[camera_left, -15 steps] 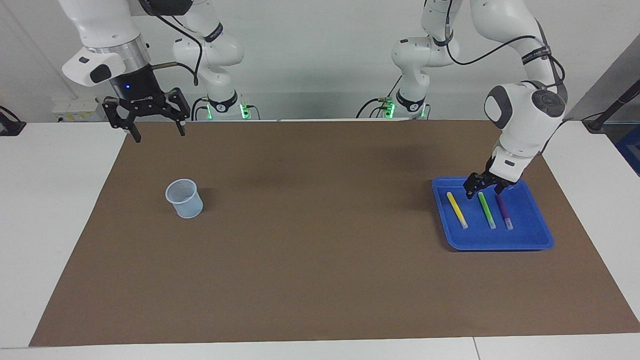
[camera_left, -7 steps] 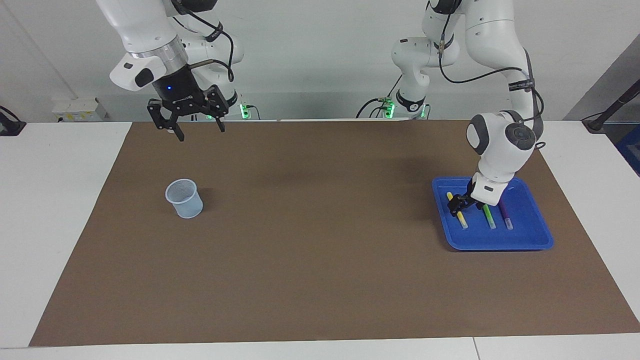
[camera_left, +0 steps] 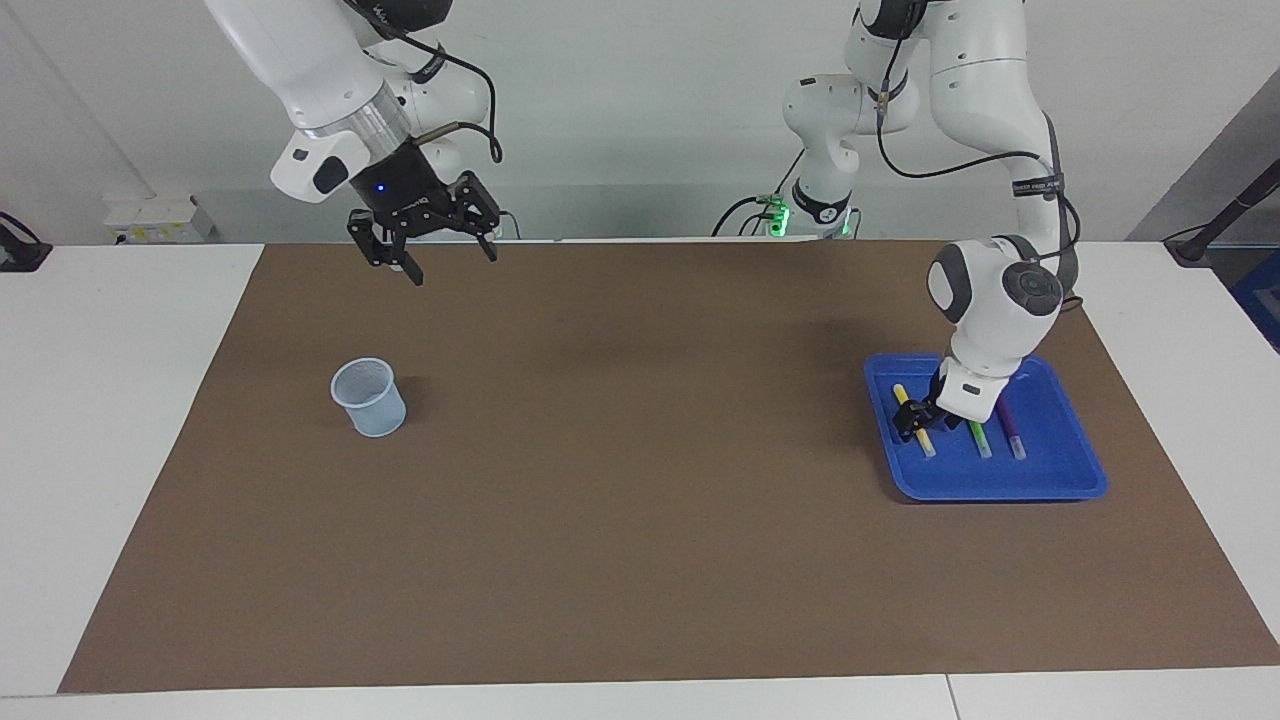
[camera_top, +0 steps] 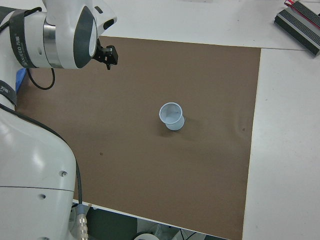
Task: Transfer and insert pens with both arms
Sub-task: 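Grasp the yellow pen in the tray with the left gripper, then lift the yellow pen with the left gripper while the right gripper approaches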
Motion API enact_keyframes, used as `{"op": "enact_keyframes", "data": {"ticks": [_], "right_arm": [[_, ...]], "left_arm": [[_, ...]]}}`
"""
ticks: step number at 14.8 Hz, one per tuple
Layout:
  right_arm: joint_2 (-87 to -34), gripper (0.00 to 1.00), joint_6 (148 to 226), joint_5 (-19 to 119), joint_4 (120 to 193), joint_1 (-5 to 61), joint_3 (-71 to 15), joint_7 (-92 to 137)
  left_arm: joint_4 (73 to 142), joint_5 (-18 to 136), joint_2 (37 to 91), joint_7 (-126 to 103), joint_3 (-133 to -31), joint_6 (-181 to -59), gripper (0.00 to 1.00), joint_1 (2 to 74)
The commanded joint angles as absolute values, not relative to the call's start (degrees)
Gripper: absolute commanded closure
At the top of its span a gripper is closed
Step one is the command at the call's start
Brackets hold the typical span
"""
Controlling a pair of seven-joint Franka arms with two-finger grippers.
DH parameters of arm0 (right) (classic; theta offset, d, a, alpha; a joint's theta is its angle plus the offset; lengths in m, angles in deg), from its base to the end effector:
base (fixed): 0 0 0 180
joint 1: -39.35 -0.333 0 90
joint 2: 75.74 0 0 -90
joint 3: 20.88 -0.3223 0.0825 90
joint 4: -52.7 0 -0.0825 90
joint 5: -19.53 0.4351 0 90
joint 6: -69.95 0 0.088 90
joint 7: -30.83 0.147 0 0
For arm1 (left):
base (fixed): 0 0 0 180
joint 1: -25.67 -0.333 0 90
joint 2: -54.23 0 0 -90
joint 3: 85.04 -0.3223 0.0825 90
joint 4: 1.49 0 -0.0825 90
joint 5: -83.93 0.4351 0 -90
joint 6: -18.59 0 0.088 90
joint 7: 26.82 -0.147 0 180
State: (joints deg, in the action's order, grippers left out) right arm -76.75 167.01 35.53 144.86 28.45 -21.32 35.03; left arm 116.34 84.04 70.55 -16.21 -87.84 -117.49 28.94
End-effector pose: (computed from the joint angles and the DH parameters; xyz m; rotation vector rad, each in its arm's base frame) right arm 0.5969 0.1577 0.5985 -2.8465 -0.1488 -0.0917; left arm 0.6323 -0.0050 0.2315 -3.1177 -0.2710 -0.0552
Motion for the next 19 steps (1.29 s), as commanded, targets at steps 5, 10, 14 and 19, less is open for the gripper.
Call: {"op": "enact_keyframes", "data": {"ticks": [5, 10, 14, 19], "right_arm": [[-78.56, 0.0, 173.12, 45.43, 150.25, 25.2, -21.23, 46.46], [-78.56, 0.0, 175.32, 47.3, 150.61, 22.39, -21.32, 49.55], [-78.56, 0.0, 180.4, 50.98, 153.41, 18.79, -21.32, 49.46], [-78.64, 0.0, 188.86, 60.55, 158.96, 16.5, -21.32, 49.38]], "left_arm": [[118.21, 83.84, 70.31, -15.84, -88.38, -118.79, 0.67, 29.45], [117.6, 83.84, 70.31, -15.4, -88.38, -117.2, 1.0, 29.54], [108.31, 83.49, 70.23, -13.48, -88.29, -104.85, 1.0, 29.45], [103.89, 79.11, 66.02, -0.13, -87.77, -92.26, 1.0, 30.33]]}}
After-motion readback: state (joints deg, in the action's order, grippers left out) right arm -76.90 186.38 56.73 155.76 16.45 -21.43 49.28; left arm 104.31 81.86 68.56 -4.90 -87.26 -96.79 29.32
